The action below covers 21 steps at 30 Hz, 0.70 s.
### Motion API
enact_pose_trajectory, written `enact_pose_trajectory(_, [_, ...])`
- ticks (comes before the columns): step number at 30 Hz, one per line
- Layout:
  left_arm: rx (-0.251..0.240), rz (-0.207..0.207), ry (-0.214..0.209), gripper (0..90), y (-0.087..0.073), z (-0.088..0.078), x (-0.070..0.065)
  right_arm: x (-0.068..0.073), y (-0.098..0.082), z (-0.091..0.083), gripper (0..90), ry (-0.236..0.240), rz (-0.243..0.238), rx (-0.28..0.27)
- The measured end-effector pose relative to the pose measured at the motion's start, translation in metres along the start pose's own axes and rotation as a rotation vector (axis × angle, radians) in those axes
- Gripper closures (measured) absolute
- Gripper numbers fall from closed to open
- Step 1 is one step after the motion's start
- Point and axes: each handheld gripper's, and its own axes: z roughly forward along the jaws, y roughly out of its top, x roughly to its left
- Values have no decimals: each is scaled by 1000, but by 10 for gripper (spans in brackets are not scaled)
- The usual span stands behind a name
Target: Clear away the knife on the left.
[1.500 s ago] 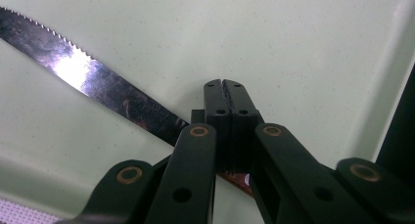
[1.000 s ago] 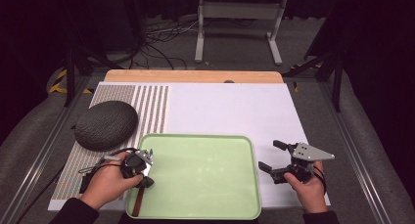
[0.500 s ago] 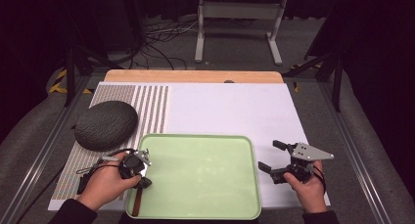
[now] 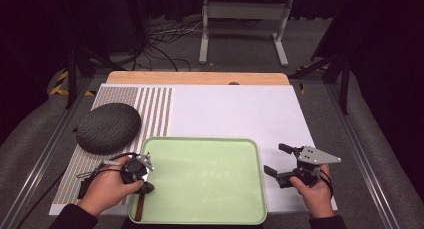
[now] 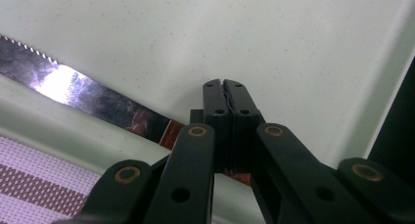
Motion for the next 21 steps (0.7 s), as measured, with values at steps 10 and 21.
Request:
enact_pose_trajectory(10, [7, -2, -18, 891, -6, 0, -2, 0, 0, 0, 28, 0, -2, 0])
enact_pose_trajectory(21, [-24, 6, -1, 845, -4, -4, -4, 1, 0, 0, 28, -1, -1, 3])
